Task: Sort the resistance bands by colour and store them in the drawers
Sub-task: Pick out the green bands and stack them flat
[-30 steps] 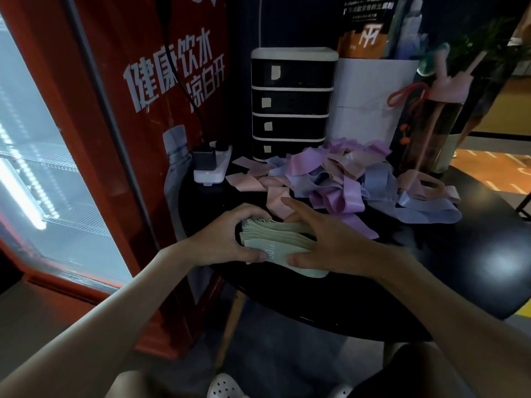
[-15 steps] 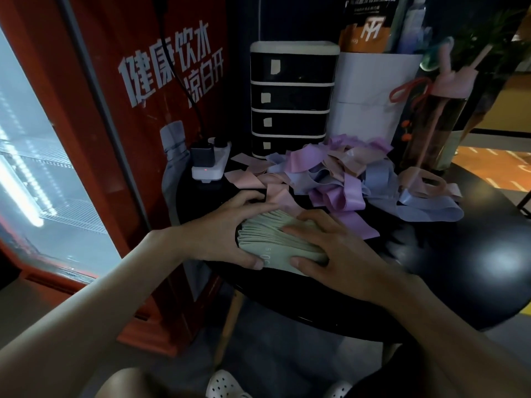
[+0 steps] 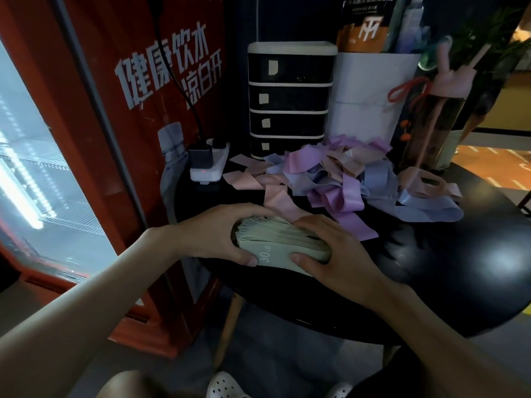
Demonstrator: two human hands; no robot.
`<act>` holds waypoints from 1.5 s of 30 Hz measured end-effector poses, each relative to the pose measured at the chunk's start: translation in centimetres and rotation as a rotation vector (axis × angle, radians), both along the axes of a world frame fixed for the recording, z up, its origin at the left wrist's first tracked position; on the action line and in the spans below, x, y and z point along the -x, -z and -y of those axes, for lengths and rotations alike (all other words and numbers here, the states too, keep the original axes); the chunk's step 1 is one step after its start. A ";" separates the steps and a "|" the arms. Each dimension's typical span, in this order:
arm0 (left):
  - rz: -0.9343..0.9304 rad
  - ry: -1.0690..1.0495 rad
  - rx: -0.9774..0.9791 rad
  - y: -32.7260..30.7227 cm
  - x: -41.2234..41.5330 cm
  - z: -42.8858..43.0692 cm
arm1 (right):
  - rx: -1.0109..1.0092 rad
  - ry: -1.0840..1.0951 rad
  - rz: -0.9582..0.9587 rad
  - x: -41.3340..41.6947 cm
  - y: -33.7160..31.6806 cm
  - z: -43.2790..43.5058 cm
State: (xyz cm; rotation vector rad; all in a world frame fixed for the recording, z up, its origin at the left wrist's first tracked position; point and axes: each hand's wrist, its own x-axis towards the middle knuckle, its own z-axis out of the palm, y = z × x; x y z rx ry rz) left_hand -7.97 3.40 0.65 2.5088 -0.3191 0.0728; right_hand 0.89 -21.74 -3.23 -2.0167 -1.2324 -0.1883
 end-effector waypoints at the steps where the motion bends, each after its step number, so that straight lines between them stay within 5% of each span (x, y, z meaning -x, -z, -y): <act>1: -0.043 -0.008 -0.003 -0.2 -0.1 -0.2 | -0.001 0.002 -0.013 0.0 0.0 0.0; 9: -0.177 0.057 -0.121 -0.9 -1.3 -0.6 | 0.015 0.027 -0.056 0.3 -0.3 0.1; 17: -0.252 0.027 0.144 -1.4 -1.1 -1.7 | -0.075 0.028 -0.217 0.7 -0.8 -0.3; 20: -0.252 -0.032 0.371 -1.6 -0.8 -2.3 | -0.170 0.017 -0.340 0.9 -1.0 -0.9; 24: -0.190 -0.149 0.941 -2.0 -0.3 -2.4 | -0.319 0.015 -0.571 1.3 -1.3 -2.7; 27: -0.114 -0.340 1.077 -2.3 -0.6 -2.3 | -0.409 0.020 -0.746 2.1 -1.8 -5.1; 31: 0.038 -0.627 1.074 -2.9 -1.1 -3.2 | -0.414 0.071 -0.866 2.5 -2.3 -9.6; 37: 0.137 -0.784 0.933 -3.1 -2.6 -6.2 | -0.328 0.088 -0.904 2.4 -2.6 -15.1; 45: 0.168 -0.865 0.745 1.4 -3.9 -8.8 | -0.063 -0.026 -0.480 1.5 -1.1 -14.0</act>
